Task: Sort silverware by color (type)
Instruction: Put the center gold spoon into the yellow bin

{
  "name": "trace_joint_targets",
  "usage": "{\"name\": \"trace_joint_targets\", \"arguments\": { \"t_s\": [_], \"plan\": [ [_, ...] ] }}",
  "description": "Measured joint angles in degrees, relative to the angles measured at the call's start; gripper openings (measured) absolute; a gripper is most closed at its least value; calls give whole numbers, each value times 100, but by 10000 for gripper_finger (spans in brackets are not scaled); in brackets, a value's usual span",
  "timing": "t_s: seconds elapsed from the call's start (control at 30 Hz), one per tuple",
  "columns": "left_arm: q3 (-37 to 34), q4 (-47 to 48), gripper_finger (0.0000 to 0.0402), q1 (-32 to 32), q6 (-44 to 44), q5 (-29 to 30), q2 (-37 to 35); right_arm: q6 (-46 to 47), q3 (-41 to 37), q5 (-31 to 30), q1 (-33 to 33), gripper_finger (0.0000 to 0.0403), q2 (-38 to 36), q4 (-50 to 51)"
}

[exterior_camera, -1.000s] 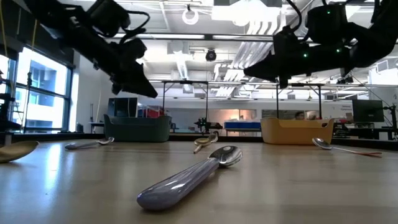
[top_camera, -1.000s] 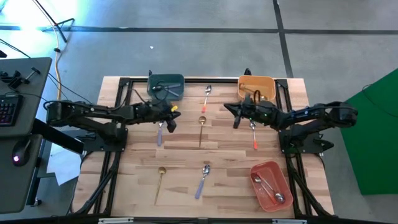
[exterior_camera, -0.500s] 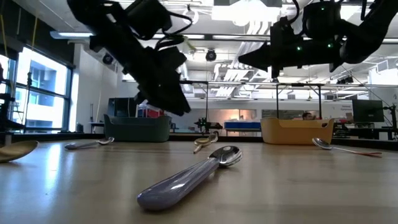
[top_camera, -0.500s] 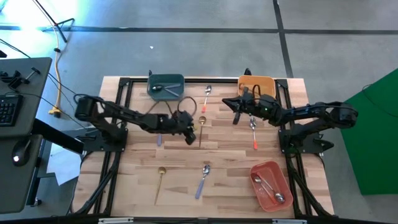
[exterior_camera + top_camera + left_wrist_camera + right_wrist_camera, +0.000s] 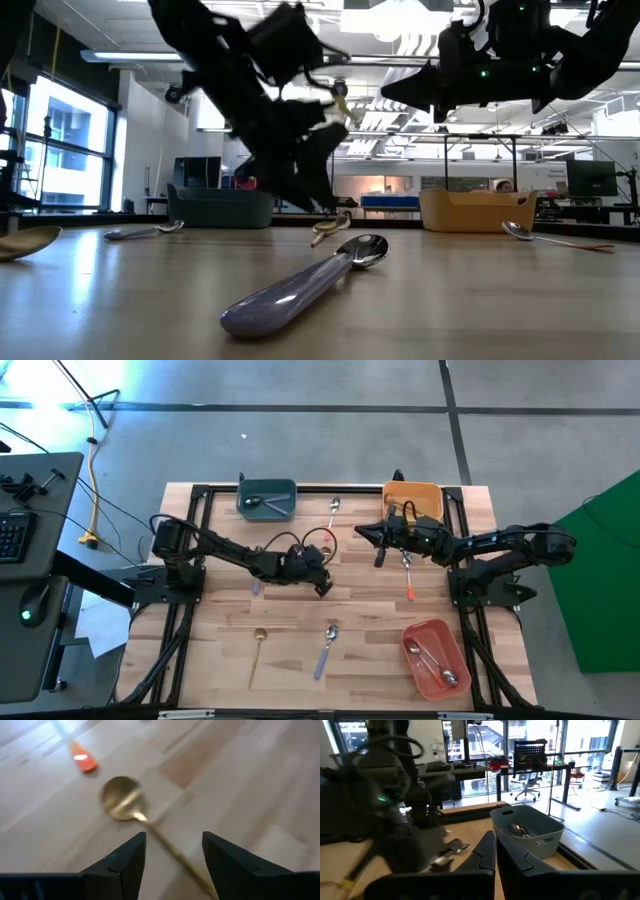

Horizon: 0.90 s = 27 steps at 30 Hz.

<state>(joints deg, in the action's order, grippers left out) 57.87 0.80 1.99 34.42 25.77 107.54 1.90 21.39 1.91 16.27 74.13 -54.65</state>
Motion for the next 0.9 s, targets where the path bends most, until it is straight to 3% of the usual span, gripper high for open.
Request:
{"name": "trace_joint_targets", "arguments": {
  "t_s": [0.2,0.4,0.63,0.83,0.9],
  "plan": [
    [92,-21,181,-278,-1,0,312,-220,-2,-215,-15,0,-53,-42],
    [100,-75,151,-478,-1,-424,471,-344,9,-214,182,0,-273,-163],
    [107,-85,92,-548,-227,-591,588,-496,7,-180,251,0,-448,-127],
    [96,90,13,-477,-789,-548,489,-507,7,-177,251,0,-450,-128],
    [87,198,8,-439,-903,-597,404,-470,7,-170,251,0,-450,-123]
  ]
}}
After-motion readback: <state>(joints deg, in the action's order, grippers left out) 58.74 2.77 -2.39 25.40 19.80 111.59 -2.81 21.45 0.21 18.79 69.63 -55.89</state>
